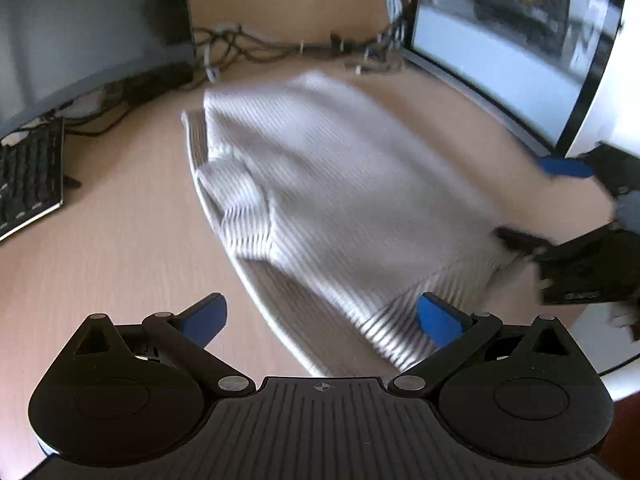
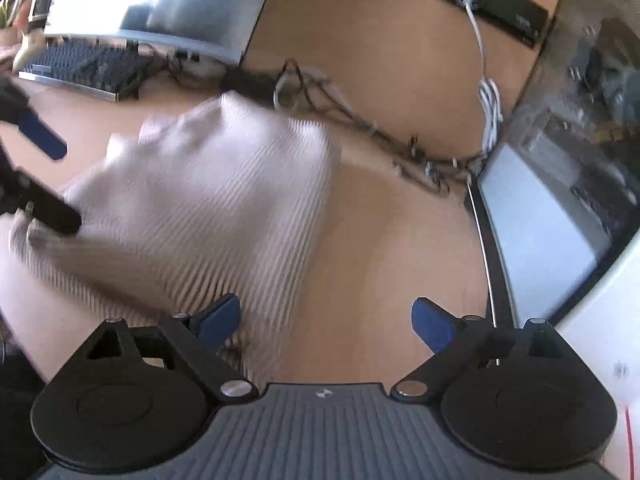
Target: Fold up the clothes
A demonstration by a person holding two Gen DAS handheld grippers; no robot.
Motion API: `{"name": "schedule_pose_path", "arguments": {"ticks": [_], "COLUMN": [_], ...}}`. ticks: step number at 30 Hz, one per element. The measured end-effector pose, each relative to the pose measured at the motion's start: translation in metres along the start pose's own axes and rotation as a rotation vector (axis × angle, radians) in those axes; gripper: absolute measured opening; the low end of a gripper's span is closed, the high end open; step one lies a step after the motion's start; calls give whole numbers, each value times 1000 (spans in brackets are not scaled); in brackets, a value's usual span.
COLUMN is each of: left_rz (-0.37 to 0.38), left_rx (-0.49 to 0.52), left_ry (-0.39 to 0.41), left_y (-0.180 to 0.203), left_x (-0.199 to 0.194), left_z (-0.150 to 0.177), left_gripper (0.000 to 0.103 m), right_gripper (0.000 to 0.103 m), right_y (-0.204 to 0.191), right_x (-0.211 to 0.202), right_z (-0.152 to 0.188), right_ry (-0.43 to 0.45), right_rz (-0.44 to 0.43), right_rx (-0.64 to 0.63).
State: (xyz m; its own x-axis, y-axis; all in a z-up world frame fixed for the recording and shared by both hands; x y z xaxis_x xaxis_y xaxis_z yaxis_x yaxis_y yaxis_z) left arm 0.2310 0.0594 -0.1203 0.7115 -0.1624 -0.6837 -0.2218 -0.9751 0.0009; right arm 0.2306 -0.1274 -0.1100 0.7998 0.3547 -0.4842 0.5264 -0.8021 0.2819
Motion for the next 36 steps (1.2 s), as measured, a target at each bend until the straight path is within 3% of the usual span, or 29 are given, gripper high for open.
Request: {"name": "schedule_pose_path", "arguments": {"ticks": [7, 12, 15, 19, 24, 28, 30, 34, 36], "left_rz": [29, 82, 94, 76, 91, 79, 64, 23, 5], "left_rx": [-79, -194, -163, -137, -182, -207, -223, -166, -102], "left_ry": [-11, 68, 63, -27, -35, -36, -7, 1, -13], "left_y": [-28, -40, -32, -23, -31, -37, -43, -48, -44], "left_x": [-17, -24, -7, 14, 4, -6, -15, -14, -10], "left_z": [0, -24, -30, -14, 2, 7, 5, 0, 0], "left_gripper": [103, 103, 103, 103, 103, 103, 103, 103, 103], "right_gripper": [96, 99, 98, 95, 95, 95, 95, 95, 95], "right_y": [10, 41, 29, 3, 11, 5, 8, 9, -2], "right_x": [-13, -18, 0, 16, 1, -4, -7, -3, 7], "right_z": [-11, -30, -32, -14, -5, -14, -29, -51, -48], "right_ry": [-64, -19, 4, -49, -104, -87, -52, 26, 0], "right_rz": [-43, -17, 9, -16, -70, -83, -101, -168, -189], "right_rx": [-8, 175, 109, -23, 60, -33, -19, 52, -6]}}
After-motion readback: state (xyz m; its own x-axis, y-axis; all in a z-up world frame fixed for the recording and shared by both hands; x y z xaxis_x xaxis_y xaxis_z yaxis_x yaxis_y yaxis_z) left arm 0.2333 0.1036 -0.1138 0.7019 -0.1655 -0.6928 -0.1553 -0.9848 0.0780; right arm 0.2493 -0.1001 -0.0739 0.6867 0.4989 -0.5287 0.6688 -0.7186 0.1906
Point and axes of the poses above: each gripper's, at about its wrist camera, not at the fingertips, and x roughly the way its jaws point, y to its right, z to its underside, the point moved 2 cm from there along x, roughly the way its jaws point, and after that the axes turned 9 degrees about y, right-handed, at the moved point
